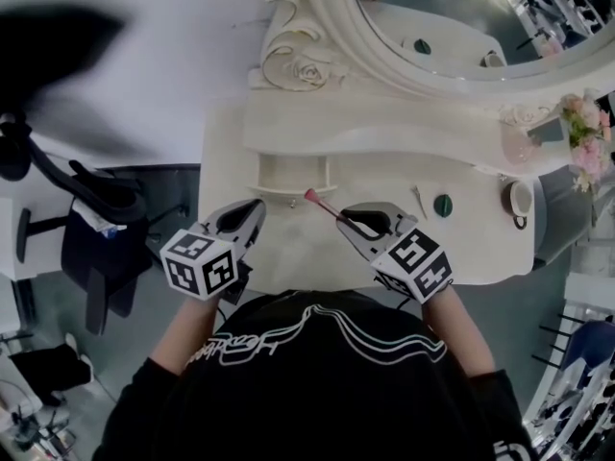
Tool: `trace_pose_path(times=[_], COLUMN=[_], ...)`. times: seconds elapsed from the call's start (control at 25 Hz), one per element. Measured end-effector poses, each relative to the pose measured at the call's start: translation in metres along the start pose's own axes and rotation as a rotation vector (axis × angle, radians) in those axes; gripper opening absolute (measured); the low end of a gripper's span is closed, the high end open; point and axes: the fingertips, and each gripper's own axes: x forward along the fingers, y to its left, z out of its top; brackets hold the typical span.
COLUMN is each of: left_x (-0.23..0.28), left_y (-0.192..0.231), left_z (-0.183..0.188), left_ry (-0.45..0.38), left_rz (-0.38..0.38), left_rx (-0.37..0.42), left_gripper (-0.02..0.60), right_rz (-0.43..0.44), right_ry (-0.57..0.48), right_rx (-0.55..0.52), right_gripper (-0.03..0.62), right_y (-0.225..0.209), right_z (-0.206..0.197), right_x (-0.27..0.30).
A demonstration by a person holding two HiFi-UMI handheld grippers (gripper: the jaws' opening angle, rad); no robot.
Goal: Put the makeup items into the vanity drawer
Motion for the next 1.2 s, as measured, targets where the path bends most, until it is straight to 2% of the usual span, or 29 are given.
trace_pose_path(times=[0.24, 0.56, 1.2], left_x=[-0.006, -0.019, -0.042], left_y=[0.003, 0.006, 0.041], left_z=[0.008, 0.022, 0.024], left_ry=[-0.017, -0.051, -0.065], left_rz=[-0.002, -0.028, -0.016], left_rx=[-0.003, -0.014, -0.051], left_gripper=[0.023, 0.023, 0.023], right_rz=[-0.014, -0.020, -0.016], right_ry=[-0.027, -0.007, 0.201], right_rx=[-0.081, -0.177, -0.214], right_gripper=[0.064, 0.063, 0.064], right_y=[-0.005, -0.006, -0.030], right_z=[0.038, 0.070, 0.038], right_x=[0.002, 0.031, 0.106])
